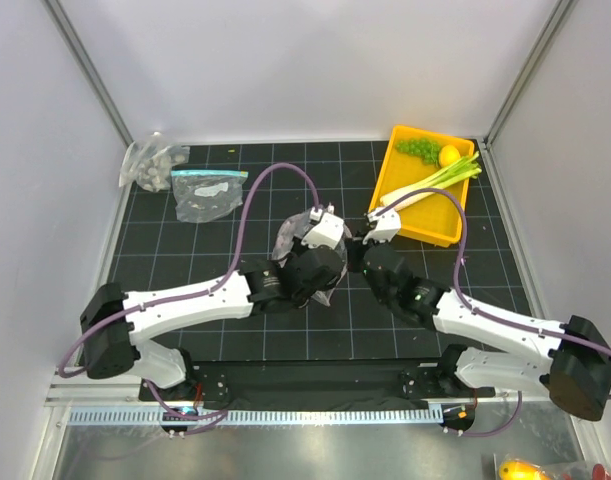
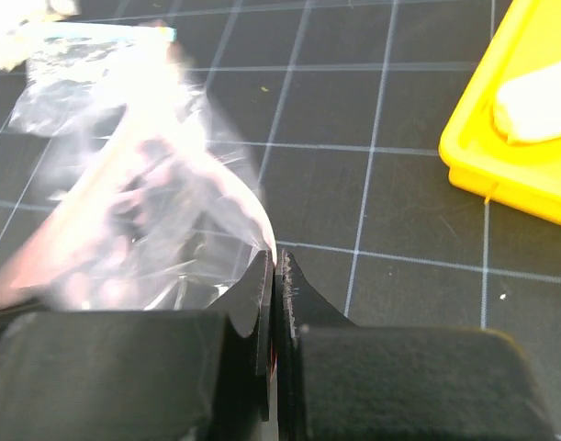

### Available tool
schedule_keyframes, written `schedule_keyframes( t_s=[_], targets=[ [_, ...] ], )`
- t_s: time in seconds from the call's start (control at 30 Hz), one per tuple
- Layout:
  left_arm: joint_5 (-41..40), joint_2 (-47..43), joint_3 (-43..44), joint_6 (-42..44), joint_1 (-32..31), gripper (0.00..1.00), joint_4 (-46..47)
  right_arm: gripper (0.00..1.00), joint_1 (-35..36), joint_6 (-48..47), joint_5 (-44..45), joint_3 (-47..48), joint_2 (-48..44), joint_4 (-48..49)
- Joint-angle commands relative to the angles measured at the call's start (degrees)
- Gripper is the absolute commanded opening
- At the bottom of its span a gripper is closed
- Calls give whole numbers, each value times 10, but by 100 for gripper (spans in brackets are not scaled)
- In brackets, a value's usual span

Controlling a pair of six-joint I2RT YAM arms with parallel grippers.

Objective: Place the food in the zip-top bag and seal the zipper
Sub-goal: Open the zipper of the food storage bag.

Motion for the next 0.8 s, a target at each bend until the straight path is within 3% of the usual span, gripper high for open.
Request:
schedule_keyframes(
  t_s=[0.0,0.13,0.33,0.43,0.47,0.53,0.77],
  targets=[
    [-78,-52,7,12,-2,0,-8,1,-59,68,-91,2,33,21],
    [-117,-77,-1,22,-2,0,-12,4,-105,88,-142,4,60,21],
    [-79,-100,-13,30,-2,0,5,19,-104,73,-164,8,60,24],
    [-79,-95,-13,37,-2,0,7,35,-104,59,-191,7,59,30],
    [-81,-94,-15,43,-1,0,12,47,-104,54,-203,8,59,37],
    [-93,-80,-17,51,-2,0,24,57,-105,48,-228,7,65,45],
    [-66,-28,-10,48,31,0,37,59,-104,41,-253,20,86,44]
  ],
)
